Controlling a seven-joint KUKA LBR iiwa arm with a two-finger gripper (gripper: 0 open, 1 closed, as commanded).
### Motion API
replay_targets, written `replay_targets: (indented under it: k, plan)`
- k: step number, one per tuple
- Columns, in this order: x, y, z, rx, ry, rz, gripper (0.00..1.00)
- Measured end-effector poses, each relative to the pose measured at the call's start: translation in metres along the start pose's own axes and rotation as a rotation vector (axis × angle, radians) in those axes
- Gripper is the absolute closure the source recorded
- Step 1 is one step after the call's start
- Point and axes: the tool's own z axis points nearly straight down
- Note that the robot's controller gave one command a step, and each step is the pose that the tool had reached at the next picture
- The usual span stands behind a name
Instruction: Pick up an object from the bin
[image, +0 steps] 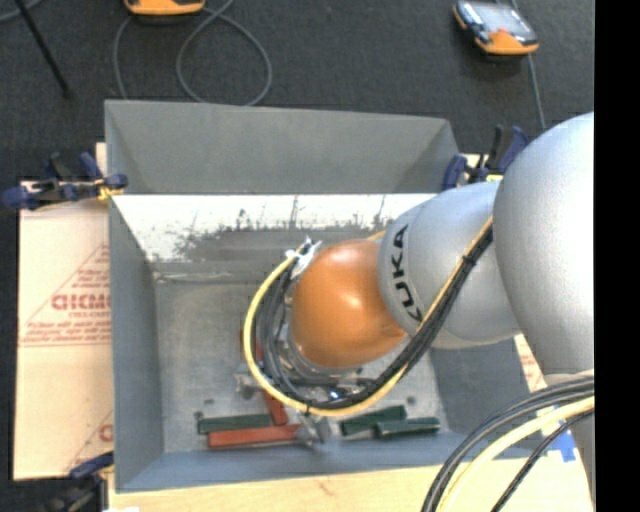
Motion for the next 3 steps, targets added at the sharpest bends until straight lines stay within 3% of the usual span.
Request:
replay_targets:
  k: [1,2,3]
  plan:
    - [0.012,-0.065,0.003,0.005,-0.004,0.13,0.0]
    - [0.011,-0.062,0.003,0.002,-0.004,0.129,1.0]
    - [-0.015,-0.097,-0.128,0.01,-0.011,0.188,1.0]
